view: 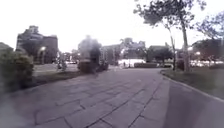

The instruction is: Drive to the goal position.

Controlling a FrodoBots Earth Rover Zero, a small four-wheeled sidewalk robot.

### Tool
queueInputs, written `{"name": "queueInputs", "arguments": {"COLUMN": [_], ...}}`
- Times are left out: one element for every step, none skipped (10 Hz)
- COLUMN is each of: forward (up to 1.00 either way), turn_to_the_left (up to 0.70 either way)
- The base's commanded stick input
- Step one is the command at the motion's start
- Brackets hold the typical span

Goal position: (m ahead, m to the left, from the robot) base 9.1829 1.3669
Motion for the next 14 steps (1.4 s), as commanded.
{"name": "queueInputs", "arguments": {"forward": [0.70, 0.70, 0.70, 0.70, 0.70, 0.70, 0.70, 0.70, 0.70, 0.70, 0.70, 0.70, 0.70, 0.70], "turn_to_the_left": [0.00, 0.00, -0.12, -0.30, -0.35, -0.35, -0.35, -0.35, -0.35, -0.35, -0.35, -0.35, -0.35, -0.35]}}
